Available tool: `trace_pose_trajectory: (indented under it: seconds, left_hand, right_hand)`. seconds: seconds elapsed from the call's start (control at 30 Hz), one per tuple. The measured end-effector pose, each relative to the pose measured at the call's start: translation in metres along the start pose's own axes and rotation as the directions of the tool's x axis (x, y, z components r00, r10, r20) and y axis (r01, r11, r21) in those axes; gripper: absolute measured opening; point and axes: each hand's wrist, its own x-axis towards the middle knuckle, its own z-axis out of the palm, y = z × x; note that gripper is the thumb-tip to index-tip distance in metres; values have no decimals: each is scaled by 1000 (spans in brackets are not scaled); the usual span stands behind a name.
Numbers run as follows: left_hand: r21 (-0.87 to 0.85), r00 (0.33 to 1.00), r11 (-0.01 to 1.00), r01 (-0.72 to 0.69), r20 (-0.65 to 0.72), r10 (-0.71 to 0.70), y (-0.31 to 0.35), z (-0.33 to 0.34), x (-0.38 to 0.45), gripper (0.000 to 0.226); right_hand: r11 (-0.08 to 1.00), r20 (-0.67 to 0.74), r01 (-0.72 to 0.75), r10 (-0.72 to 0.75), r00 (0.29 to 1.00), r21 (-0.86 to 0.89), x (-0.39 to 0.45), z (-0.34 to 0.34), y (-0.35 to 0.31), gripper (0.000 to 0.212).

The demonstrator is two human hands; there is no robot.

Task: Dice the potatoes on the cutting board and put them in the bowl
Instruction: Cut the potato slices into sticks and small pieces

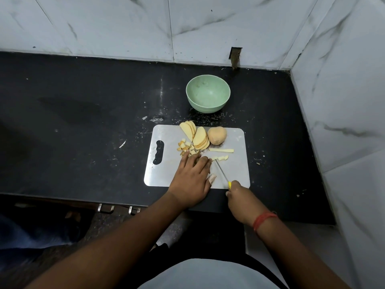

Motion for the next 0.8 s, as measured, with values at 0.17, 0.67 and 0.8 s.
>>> trace_pose_trajectory:
  seconds: [0.17,0.67,0.8]
  left_hand:
    - [-11,1000,1000,5,-27,-5,1,-1,-2,56]
    - [-40,999,999,6,-40,-8,0,-2,-1,51]
    - [-47,999,999,4,-52,-6,0,-2,-1,50]
  right_hand:
    - [998,-61,33,-30,998,51,-8,-2,4,10]
    - [1000,11,-13,14,1000,-17,8,-4,-15,6]
    - [1000,4,18,-18,1000,-25,-3,1,-2,10]
